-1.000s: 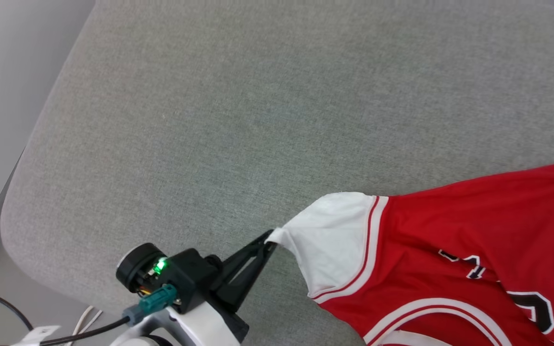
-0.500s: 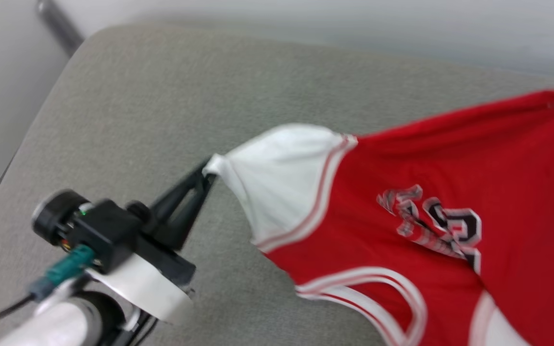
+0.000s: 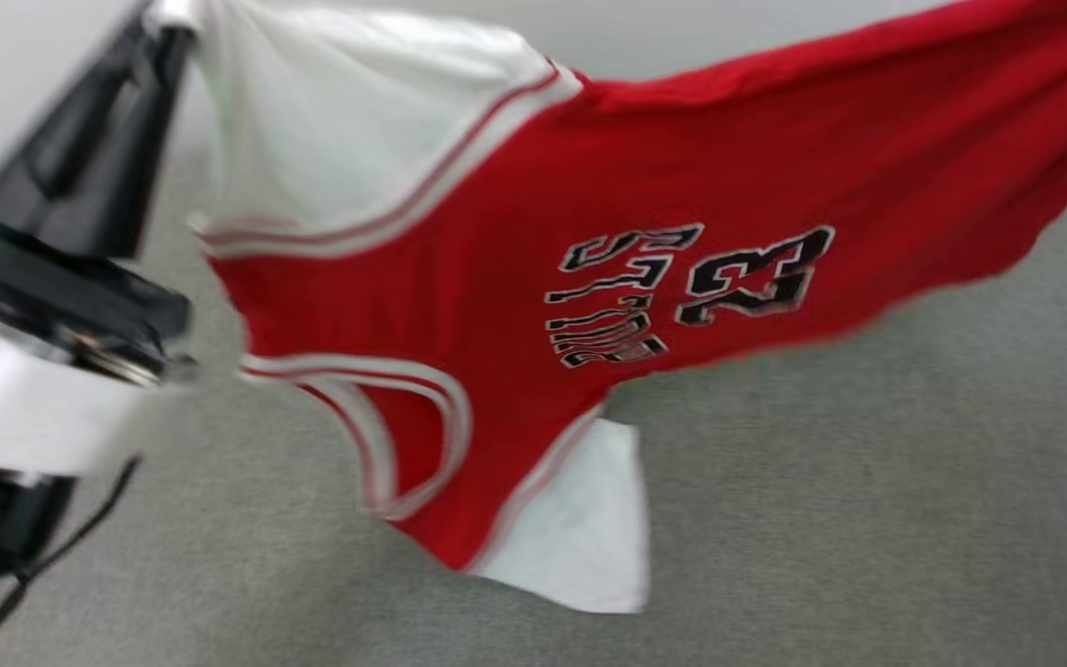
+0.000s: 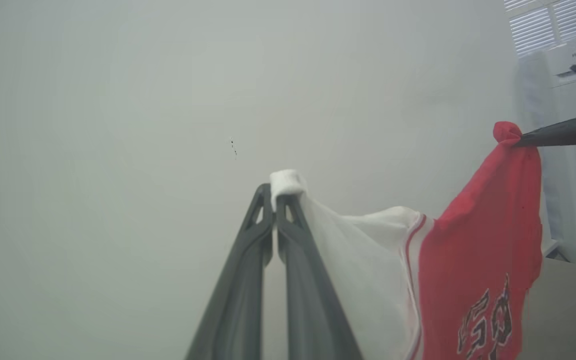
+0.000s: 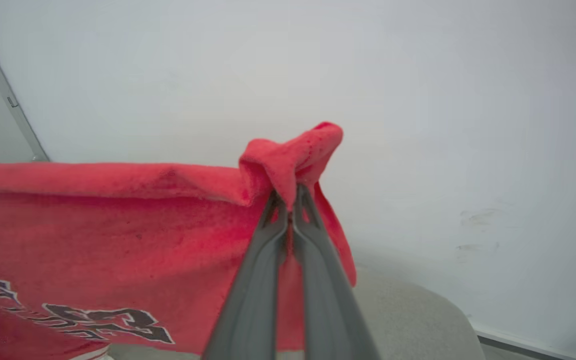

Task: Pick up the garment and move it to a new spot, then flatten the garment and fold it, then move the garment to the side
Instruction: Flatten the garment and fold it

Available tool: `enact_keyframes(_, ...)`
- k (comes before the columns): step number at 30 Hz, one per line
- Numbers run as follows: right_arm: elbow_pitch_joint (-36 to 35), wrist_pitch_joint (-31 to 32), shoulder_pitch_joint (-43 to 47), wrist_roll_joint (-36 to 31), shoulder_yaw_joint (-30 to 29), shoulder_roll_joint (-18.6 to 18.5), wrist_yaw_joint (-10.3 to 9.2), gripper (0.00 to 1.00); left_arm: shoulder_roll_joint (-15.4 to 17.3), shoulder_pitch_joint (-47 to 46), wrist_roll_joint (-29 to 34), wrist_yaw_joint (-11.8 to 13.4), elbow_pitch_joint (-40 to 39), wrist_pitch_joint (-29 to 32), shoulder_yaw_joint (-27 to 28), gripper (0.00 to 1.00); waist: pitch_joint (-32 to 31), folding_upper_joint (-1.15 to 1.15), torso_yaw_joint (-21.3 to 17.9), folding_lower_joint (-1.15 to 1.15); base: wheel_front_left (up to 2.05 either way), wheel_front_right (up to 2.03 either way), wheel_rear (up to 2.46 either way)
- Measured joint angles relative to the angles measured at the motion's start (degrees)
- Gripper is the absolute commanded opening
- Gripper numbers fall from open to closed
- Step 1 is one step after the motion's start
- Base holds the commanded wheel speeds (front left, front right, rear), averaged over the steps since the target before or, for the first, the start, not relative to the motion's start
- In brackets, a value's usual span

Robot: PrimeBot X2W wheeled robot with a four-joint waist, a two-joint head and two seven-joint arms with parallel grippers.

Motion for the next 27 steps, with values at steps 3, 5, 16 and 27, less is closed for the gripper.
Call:
enact_keyframes(3,-3.3,-0.5,-1.5,0.1,-1.4,1.0,0.00,0.00,0.5,-2.8,-0.8,1.1,-0.3,0.6,3.0,0.00,-0.7,0.00,-2.3,0.00,0.00,0.00,0.00)
enact_keyframes(5,-5.1,-0.6,-2.5,0.1,-2.5,1.9,-0.01,0.00,1.4,-4.9,-0.8,1.1,-0.3,1.1,4.5,0.00,-0.8,0.00,-3.7,0.00,0.00,0.00,0.00)
enact_keyframes(16,-11.6,-0.7,-6.1,-0.6,-5.9,5.6,0.00,0.00,2.0,-19.0,-0.9,-2.1,5.8,1.0,8.4,0.00,1.7,0.00,-8.1,0.00,0.00,0.00,0.00)
enact_keyframes(27,-8.5,-3.6,-17.3,-4.2,-7.4,5.8,0.00,0.00,-1.9,-41.0,3.6,-8.3,18.1,3.1,3.7,0.00,11.8,0.00,-9.0,0.00,0.00,0.00,0.00)
